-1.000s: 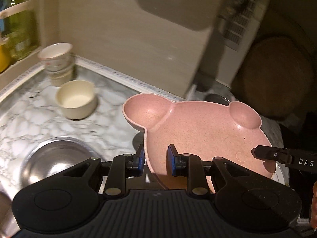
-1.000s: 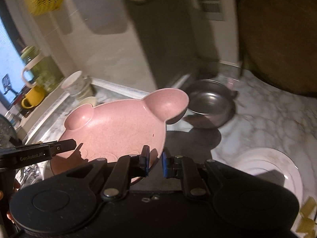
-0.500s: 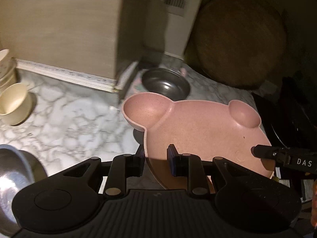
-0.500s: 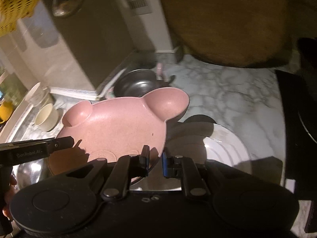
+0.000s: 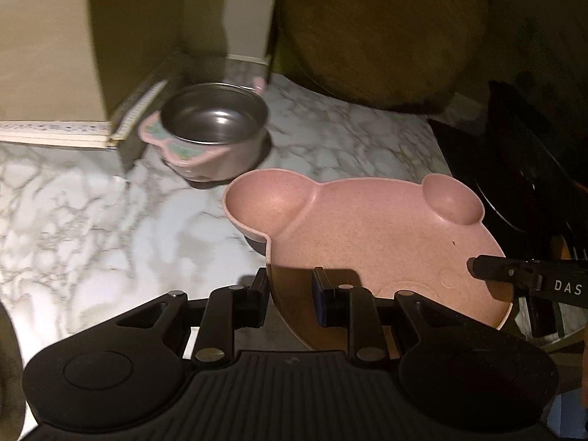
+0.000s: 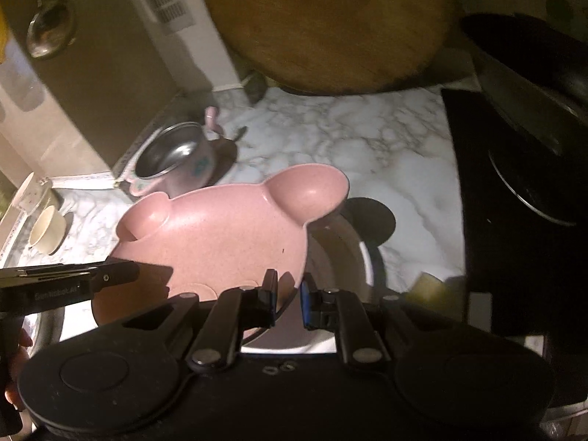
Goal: Organize plates and bowls
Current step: 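Lift the bear plate and carry it over the stacked white plates, then lower the bear plate onto the white plates and open both grippers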
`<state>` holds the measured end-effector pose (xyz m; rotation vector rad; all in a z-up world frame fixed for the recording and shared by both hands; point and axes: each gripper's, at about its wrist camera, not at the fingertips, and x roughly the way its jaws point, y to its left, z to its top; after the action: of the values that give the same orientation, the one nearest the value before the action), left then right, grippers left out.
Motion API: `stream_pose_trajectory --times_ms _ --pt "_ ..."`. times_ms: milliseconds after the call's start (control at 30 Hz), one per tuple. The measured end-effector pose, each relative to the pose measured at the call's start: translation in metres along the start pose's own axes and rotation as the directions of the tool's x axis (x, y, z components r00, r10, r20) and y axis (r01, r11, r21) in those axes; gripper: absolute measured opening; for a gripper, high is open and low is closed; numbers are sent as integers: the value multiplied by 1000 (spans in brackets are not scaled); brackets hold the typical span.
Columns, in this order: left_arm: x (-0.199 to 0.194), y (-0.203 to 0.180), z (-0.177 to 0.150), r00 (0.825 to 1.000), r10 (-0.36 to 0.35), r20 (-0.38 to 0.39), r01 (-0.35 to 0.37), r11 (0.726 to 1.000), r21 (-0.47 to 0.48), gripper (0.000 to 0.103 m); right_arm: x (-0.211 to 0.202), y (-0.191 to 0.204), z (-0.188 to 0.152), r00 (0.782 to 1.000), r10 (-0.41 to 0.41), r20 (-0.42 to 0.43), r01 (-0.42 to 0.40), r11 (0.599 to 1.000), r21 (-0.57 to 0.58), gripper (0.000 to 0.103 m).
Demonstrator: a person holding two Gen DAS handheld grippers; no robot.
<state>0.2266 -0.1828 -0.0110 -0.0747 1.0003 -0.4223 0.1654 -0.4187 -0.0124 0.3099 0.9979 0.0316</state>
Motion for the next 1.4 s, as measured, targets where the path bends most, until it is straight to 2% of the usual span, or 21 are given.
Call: stream_pose_trajectory --times_ms 300,833,1167,1400 --pt "24 -23 -9 1000 4 -25 -3 998 60 24 12 -28 -9 1000 -13 -14 13 999 40 12" --pt "47 -31 -15 998 10 -65 -1 992 126 24 36 -41 -5 998 -36 -49 38 999 34 14" --pt "50 -28 -15 995 -11 -98 24 991 132 24 39 -26 -4 995 -90 -47 87 995 -54 22" --pt "47 -21 -14 992 -50 -118 62 993 99 24 32 -21 -1 994 -102 -46 98 993 -71 33"
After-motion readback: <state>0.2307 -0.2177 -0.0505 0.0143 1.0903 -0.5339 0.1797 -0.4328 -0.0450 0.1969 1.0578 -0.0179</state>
